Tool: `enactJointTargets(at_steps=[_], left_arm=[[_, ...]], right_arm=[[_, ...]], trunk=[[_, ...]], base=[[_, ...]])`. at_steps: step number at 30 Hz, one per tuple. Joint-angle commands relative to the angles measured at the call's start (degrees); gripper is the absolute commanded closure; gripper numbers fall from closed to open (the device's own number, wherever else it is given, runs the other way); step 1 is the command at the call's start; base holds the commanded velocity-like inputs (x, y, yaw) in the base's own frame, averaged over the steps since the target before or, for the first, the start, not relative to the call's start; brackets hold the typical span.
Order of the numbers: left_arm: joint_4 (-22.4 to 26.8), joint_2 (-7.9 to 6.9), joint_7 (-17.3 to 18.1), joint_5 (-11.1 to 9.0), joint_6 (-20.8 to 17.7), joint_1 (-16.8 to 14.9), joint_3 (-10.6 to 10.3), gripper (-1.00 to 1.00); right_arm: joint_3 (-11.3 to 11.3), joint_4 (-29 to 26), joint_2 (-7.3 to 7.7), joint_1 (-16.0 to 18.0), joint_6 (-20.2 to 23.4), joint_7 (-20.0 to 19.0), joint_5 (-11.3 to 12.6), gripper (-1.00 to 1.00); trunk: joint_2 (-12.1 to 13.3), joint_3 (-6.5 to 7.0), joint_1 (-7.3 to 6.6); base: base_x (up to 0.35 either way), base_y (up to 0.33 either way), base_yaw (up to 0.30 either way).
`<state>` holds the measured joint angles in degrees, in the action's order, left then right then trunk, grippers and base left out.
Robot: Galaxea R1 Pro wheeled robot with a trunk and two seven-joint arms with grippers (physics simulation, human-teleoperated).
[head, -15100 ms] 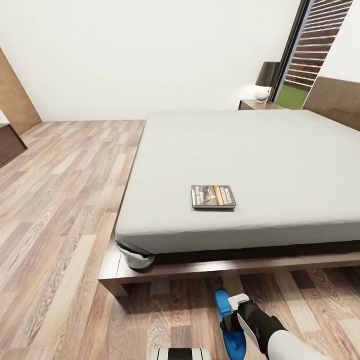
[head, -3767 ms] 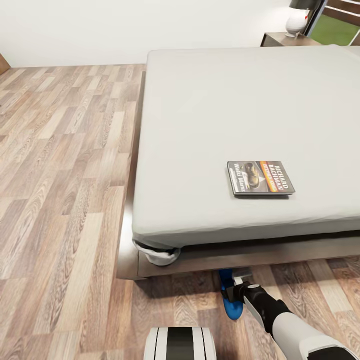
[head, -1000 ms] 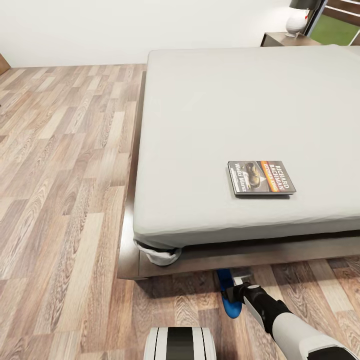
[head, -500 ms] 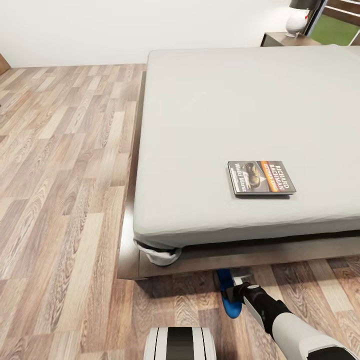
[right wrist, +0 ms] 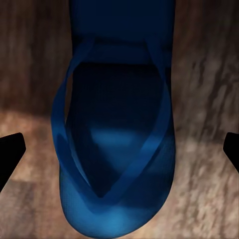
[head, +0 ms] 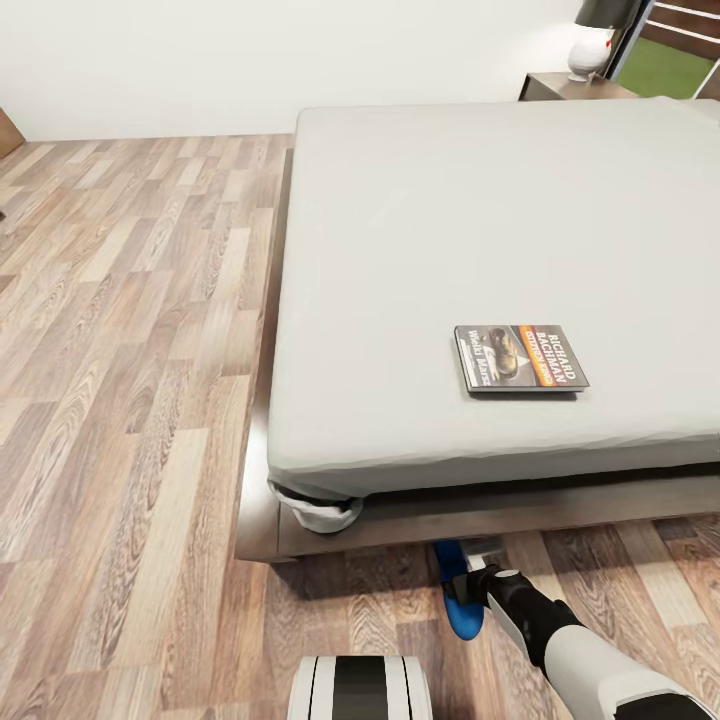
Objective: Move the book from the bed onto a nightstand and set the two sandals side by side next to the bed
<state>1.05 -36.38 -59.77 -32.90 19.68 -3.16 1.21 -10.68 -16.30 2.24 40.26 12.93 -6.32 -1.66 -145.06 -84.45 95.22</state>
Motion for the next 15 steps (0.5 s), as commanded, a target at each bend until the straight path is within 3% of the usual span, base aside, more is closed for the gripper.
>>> enactJointTargets(at_steps=[1,9,15], left_arm=[[0.05,0.0,-0.08,0.03,0.09,0.0,0.11,1.0],[0.03,-0.05,-0.01,0.03,0.09,0.0,0.11,1.0],[0.01,-0.08,0.0,0.03,0.09,0.0,0.11,1.0]], right_arm=[[-0.13,-0.14,0.04,-0.01,0.35,-0.18,-0.18,-1.0],[-0.13,-0.07,0.03,-0.01,0.35,-0.18,-0.18,-1.0],[-0.13,0.34,0.04,-0.01,0.25,-0.18,-0.18,-1.0]], trunk=[[-0.01,-0.03,-0.01],[-0.01,-0.03,-0.01],[0.04,0.85,-0.11]], base=[[0.0,0.0,0.0],[0.0,0.0,0.0],[0.0,0.0,0.0]])
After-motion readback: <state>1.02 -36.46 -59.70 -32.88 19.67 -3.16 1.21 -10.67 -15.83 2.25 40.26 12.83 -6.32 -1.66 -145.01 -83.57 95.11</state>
